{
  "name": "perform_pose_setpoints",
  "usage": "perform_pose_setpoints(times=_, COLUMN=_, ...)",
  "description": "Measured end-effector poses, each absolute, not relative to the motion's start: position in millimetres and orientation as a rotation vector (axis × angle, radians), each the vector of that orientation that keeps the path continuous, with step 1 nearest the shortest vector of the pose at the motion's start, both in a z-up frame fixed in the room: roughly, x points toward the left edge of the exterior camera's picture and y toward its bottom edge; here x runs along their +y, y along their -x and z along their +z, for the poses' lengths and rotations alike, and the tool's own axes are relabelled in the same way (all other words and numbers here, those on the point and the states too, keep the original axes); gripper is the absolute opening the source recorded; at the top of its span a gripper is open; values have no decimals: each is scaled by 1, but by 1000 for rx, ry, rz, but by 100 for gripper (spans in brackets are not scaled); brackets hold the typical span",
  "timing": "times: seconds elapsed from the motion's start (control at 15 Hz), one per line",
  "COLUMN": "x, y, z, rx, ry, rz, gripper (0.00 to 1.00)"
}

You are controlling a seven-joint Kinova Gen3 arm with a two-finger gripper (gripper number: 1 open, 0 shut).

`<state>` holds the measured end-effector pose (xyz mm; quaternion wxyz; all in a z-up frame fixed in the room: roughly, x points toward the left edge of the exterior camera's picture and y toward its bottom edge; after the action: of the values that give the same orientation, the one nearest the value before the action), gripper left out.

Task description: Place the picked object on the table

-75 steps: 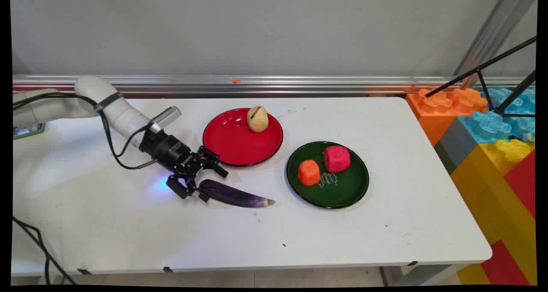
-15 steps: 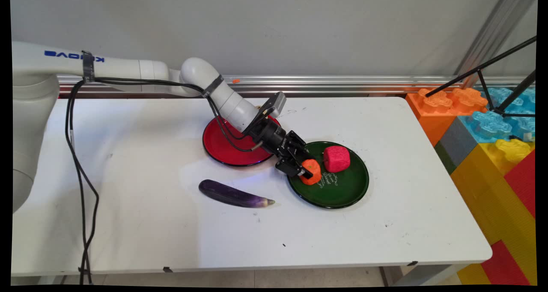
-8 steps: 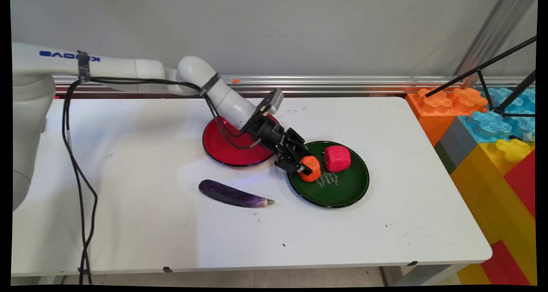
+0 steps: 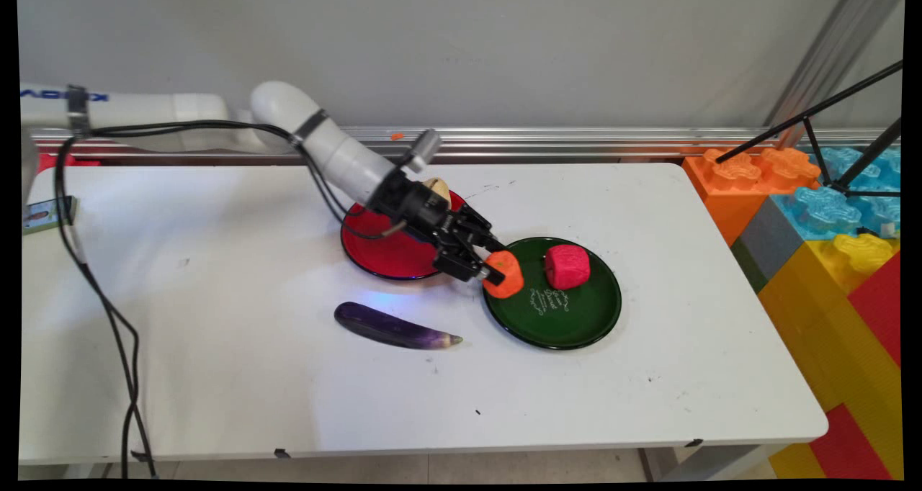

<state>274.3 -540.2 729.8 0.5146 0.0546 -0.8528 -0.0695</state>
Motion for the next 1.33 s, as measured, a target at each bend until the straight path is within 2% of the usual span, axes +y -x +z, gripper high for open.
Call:
perform_pose_setpoints(times=0.47, x=-492, y=-336, z=747, rx=-2003, ry=81, rz=-189, gripper=0)
perform_pose_setpoints(times=1.33, x=-434, y=-413, z=721, rx=-2005, ry=355, rz=-257, gripper=0)
